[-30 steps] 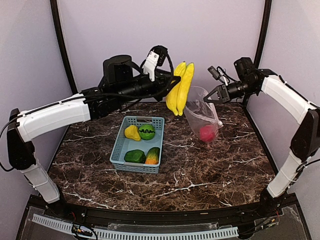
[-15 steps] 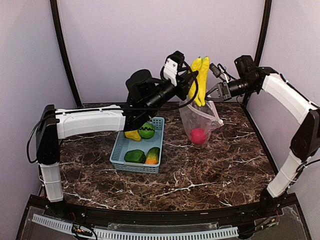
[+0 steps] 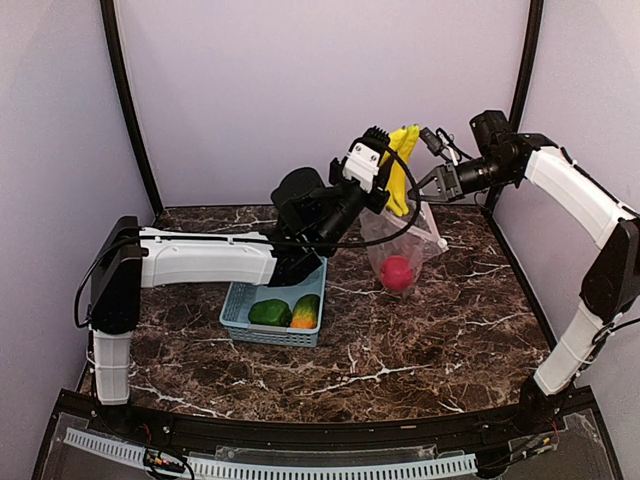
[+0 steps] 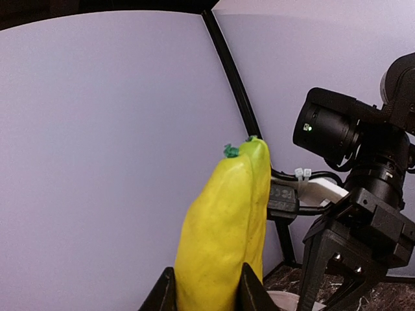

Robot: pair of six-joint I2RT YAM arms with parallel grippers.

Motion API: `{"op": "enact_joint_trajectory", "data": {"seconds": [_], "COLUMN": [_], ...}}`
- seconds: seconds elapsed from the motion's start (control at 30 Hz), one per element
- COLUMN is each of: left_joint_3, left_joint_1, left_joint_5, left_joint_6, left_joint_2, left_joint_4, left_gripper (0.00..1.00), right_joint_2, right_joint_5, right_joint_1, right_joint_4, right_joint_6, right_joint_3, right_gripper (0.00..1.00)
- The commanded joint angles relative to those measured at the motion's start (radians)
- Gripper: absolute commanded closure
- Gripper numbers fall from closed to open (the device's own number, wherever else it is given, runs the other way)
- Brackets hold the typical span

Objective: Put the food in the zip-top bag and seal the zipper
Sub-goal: Place the fake fruit in the zipper food storage bag, then pick up the fake vegetable from the bin.

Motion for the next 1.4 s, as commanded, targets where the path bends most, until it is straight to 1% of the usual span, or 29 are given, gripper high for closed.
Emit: {"op": "enact_joint_trajectory", "data": {"seconds": [0.0, 0.1, 0.17, 0.2, 0.23, 0.27, 0.3, 0.37, 0.43, 0.57, 0.67, 0.8, 0.97, 1.0, 1.03, 1.07, 1.13, 1.17, 1.2, 1.23, 1.27, 1.3, 1.33, 1.37], "left_joint_3": [-0.043, -0.066, -0.079, -0.083, -0.088, -0.089, -0.088, -0.079, -0.065, -0.056, -0.074, -0.129, -0.241, -0.254, -0.273, -0.285, -0.328, -0.349, -0.356, -0.365, -0.366, -0.359, -0.349, -0.324], "left_joint_1": [-0.007, -0.008, -0.008, -0.008, -0.008, -0.008, -0.008, -0.008, -0.010, -0.018, -0.024, -0.026, -0.025, -0.022, -0.021, -0.019, -0.014, -0.013, -0.004, 0.002, 0.015, 0.021, 0.031, 0.036], "left_joint_5": [-0.075, -0.089, -0.089, -0.090, -0.090, -0.088, -0.084, -0.072, -0.055, -0.004, 0.015, -0.031, -0.141, -0.153, -0.177, -0.190, -0.236, -0.258, -0.260, -0.256, -0.247, -0.225, -0.224, -0.239], "left_joint_6": [0.043, 0.050, 0.050, 0.047, 0.040, 0.035, 0.027, 0.017, 0.009, -0.007, -0.030, -0.069, -0.081, -0.085, -0.091, -0.096, -0.138, -0.195, -0.231, -0.305, -0.344, -0.417, -0.456, -0.538], "left_joint_2": [-0.007, -0.007, -0.005, -0.004, -0.003, -0.003, -0.003, -0.005, -0.011, -0.044, -0.108, -0.224, -0.389, -0.403, -0.429, -0.442, -0.475, -0.494, -0.502, -0.516, -0.519, -0.517, -0.512, -0.496], "left_joint_4": [0.075, 0.090, 0.095, 0.098, 0.099, 0.100, 0.096, 0.082, 0.061, 0.014, -0.026, -0.143, -0.363, -0.441, -0.481, -0.566, -0.676, -0.722, -0.822, -0.871, -0.986, -1.045, -1.173, -1.232], "left_gripper": [0.75, 0.74, 0.67, 0.57, 0.52, 0.42, 0.39, 0.26, 0.22, 0.17, 0.13, 0.11, 0.09, 0.09, 0.09, 0.08, 0.07, 0.07, 0.06, 0.06, 0.04, 0.04, 0.04, 0.03], "right_joint_2": [-0.006, -0.003, 0.001, 0.001, 0.003, 0.004, 0.003, 0.004, 0.006, 0.007, 0.006, 0.004, 0.007, 0.007, 0.006, 0.007, 0.001, -0.004, -0.008, -0.016, -0.023, -0.032, -0.041, -0.049], "right_joint_5": [-0.014, -0.029, -0.045, -0.049, -0.049, -0.047, -0.046, -0.047, -0.050, -0.038, -0.025, 0.000, 0.027, 0.035, 0.043, 0.054, 0.075, 0.084, 0.096, 0.111, 0.126, 0.133, 0.132, 0.123], "right_joint_1": [-0.023, -0.034, -0.038, -0.039, -0.039, -0.039, -0.040, -0.041, -0.041, -0.042, -0.042, -0.043, -0.064, -0.072, -0.082, -0.093, -0.113, -0.120, -0.125, -0.128, -0.129, -0.129, -0.129, -0.128], "right_joint_4": [0.030, 0.033, 0.036, 0.037, 0.038, 0.040, 0.040, 0.042, 0.046, 0.051, 0.055, 0.059, 0.064, 0.064, 0.065, 0.067, 0.072, 0.075, 0.077, 0.080, 0.085, 0.095, 0.110, 0.125], "right_joint_6": [0.026, 0.030, 0.032, 0.033, 0.032, 0.032, 0.033, 0.035, 0.038, 0.034, 0.026, 0.009, -0.013, -0.018, -0.023, -0.029, -0.041, -0.049, -0.059, -0.069, -0.079, -0.087, -0.089, -0.083], "right_joint_3": [0.030, 0.030, 0.028, 0.027, 0.026, 0.026, 0.026, 0.027, 0.027, 0.023, 0.018, 0.010, 0.015, 0.020, 0.027, 0.035, 0.051, 0.056, 0.058, 0.058, 0.053, 0.041, 0.022, -0.001], "right_gripper": [1.00, 1.00, 1.00, 1.00, 1.00, 1.00, 1.00, 1.00, 1.00, 1.00, 1.00, 1.00, 1.00, 1.00, 1.00, 1.00, 1.00, 1.00, 1.00, 1.00, 1.00, 1.00, 1.00, 1.00]}}
